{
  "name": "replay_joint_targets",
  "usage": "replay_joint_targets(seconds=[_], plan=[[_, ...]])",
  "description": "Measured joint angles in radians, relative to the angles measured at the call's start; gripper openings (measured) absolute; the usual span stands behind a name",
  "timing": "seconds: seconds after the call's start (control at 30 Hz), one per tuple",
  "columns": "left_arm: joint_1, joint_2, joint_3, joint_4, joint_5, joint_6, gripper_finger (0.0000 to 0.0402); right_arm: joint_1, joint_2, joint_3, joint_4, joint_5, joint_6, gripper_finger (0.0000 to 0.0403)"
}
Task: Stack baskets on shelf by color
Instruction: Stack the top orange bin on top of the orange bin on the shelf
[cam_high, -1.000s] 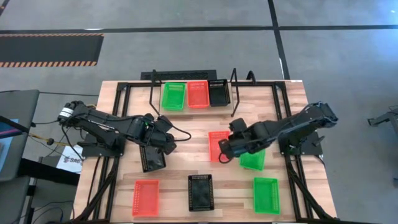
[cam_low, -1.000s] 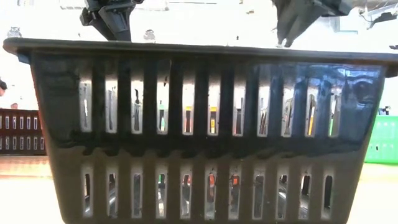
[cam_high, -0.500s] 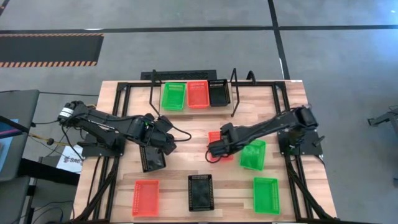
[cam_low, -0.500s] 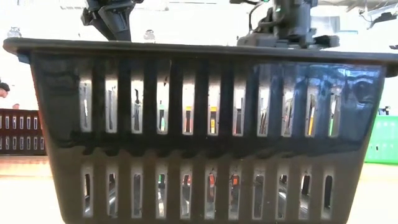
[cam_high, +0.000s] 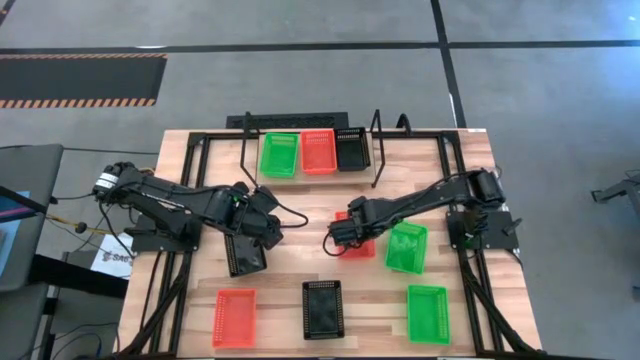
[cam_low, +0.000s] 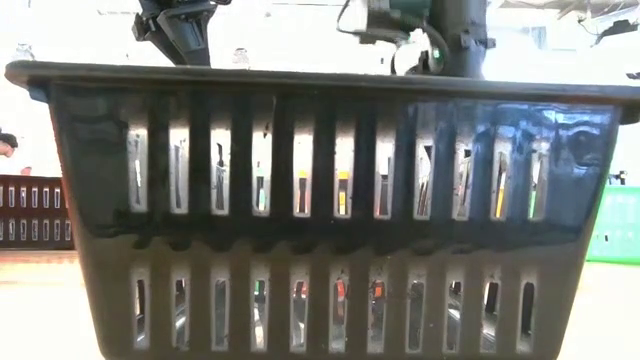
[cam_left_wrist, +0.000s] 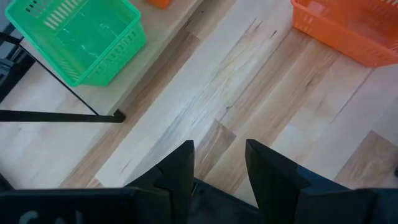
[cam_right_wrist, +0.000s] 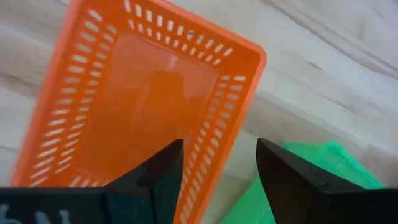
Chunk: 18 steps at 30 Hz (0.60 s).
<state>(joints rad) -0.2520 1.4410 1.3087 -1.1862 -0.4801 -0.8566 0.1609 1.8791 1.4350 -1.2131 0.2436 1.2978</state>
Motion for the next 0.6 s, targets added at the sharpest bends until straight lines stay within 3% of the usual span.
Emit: replay_joint_targets(seconds=[0.27, 0.6], plan=[[0.0, 0.0, 0.0, 0.0, 0.0, 0.0, 0.0132, -0.003, -0.001, -0.154, 0.227, -0.095, 0.019, 0.0222], [0.0, 0.0, 0.0, 0.001, 0.0, -0.02, 0.0132, -0.01, -0.001, -0.157, 0.23, -0.091, -0.041, 0.0222]])
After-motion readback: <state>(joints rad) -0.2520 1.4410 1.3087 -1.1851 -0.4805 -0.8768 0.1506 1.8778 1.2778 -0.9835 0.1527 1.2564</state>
